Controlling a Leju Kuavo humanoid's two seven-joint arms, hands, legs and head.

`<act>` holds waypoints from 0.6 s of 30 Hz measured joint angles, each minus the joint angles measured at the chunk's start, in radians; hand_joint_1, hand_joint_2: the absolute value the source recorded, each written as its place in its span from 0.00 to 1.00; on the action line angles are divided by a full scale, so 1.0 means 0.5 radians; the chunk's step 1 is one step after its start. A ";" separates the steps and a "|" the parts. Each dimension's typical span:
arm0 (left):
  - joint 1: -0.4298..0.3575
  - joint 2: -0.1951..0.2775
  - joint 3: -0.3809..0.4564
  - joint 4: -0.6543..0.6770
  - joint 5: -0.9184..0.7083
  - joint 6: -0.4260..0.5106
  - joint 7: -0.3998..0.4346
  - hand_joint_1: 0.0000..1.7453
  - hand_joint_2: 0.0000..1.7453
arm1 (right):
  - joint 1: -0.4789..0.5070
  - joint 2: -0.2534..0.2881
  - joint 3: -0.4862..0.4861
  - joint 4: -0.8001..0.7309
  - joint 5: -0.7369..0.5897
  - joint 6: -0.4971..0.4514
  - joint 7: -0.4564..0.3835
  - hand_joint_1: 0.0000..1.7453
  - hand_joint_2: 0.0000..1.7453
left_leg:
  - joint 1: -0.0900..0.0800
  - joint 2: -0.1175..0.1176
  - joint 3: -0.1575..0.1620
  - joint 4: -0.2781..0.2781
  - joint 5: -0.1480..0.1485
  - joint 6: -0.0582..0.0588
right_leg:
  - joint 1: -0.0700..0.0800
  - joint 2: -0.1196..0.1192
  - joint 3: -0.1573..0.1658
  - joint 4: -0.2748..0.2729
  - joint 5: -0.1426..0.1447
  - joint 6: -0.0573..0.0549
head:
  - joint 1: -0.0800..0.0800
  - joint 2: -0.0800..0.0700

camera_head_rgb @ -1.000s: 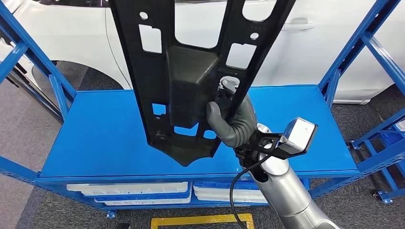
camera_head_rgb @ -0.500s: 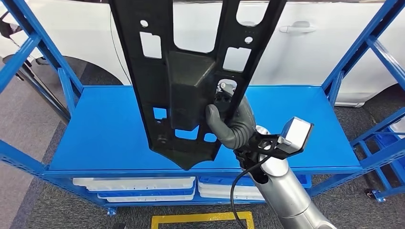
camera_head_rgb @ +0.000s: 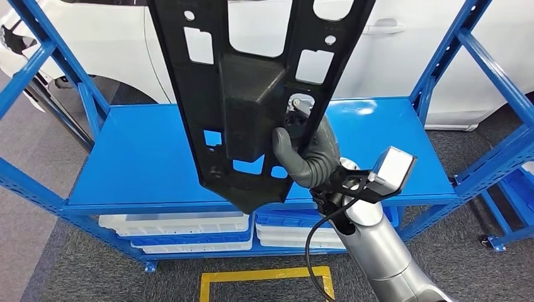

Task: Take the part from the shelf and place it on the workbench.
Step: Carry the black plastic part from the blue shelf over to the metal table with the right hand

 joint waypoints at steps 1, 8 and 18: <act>0.001 0.001 0.000 0.000 -0.003 0.000 0.001 0.00 1.00 | 0.000 0.000 0.000 0.001 -0.001 -0.003 0.004 1.00 1.00 | 0.001 0.000 -0.008 0.104 -0.036 -0.006 | 0.001 -0.002 -0.031 0.002 0.023 0.001 | 0.000 0.000; 0.001 0.014 0.000 0.000 -0.020 0.002 0.012 0.00 1.00 | -0.030 0.000 -0.010 0.003 -0.010 -0.031 0.026 1.00 1.00 | -0.011 -0.005 0.474 -0.426 0.048 0.025 | 0.004 -0.009 -0.185 0.043 0.142 0.057 | 0.000 0.000; -0.008 0.015 -0.003 0.000 -0.038 -0.042 0.005 0.00 1.00 | -0.068 -0.010 -0.040 0.009 -0.032 -0.090 0.052 1.00 1.00 | -0.018 0.018 0.257 -0.437 0.240 0.112 | -0.007 0.005 -0.290 0.613 -0.189 0.115 | 0.000 0.000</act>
